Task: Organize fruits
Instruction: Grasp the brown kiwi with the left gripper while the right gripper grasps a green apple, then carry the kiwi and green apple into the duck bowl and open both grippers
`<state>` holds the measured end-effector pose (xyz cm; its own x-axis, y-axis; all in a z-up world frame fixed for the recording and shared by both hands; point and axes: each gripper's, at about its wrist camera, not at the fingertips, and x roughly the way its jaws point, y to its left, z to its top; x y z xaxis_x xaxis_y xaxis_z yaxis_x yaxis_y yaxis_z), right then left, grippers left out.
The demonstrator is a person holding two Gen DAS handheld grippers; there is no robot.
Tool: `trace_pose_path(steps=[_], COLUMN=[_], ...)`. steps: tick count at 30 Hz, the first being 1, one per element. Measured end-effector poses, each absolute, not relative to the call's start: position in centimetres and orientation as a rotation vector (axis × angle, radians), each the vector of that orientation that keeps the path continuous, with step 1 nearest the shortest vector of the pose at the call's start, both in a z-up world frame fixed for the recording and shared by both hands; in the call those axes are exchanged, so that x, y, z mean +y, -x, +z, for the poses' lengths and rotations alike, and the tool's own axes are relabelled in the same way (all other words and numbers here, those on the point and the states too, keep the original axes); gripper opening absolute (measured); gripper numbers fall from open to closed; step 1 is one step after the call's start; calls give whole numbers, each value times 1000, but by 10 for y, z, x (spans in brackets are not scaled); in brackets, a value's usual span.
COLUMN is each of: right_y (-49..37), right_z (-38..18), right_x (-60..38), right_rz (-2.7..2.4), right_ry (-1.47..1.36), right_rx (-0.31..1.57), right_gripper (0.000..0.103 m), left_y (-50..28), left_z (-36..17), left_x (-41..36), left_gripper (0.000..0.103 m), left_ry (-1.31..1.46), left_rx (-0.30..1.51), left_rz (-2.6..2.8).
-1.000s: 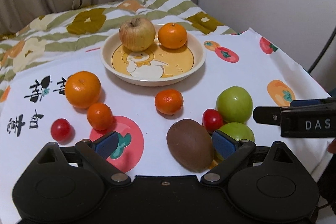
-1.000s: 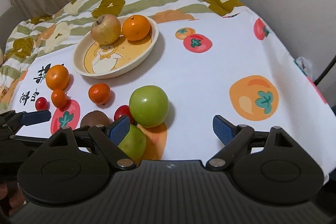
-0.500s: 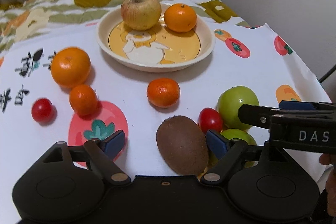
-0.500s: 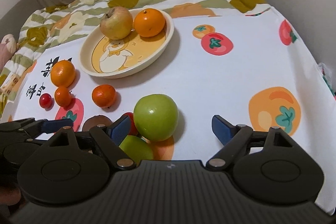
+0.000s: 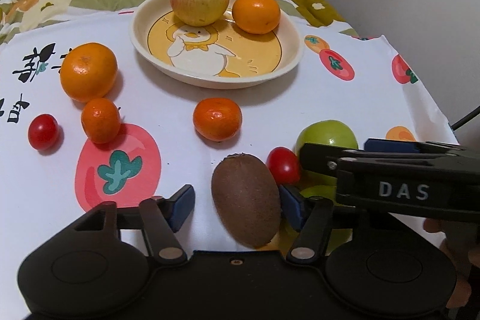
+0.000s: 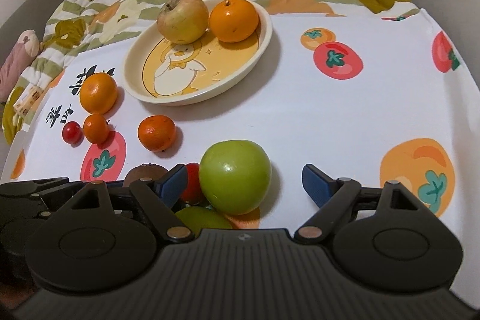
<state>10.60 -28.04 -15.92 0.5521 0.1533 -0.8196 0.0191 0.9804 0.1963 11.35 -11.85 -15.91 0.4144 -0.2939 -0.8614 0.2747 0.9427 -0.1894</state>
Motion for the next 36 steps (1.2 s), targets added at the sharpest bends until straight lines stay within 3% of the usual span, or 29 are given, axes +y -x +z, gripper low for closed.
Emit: trace_pose_path(steps=[4, 10, 20, 26, 36], right_y=[-110, -111, -113, -112, -101], right_z=[-161, -162, -166, -162, -144], right_x=[-280, -283, -282, -275, -273], right_rz=[90, 94, 116, 131, 93], right_ry=[-191, -194, -229, -218, -213], right_rx=[993, 1002, 1018, 1006, 980], right_gripper=[99, 98, 87, 70, 70], left_y=[-113, -112, -109, -107, -101], left_z=[-157, -156, -151, -144, -122], left_x=[-121, -121, -106, -96, -83], left_gripper=[52, 50, 50, 49, 49], left_ry=[30, 27, 4, 8, 10], left_rx=[1093, 1089, 1063, 1040, 991], left_rz=[-377, -367, -325, -317, -330])
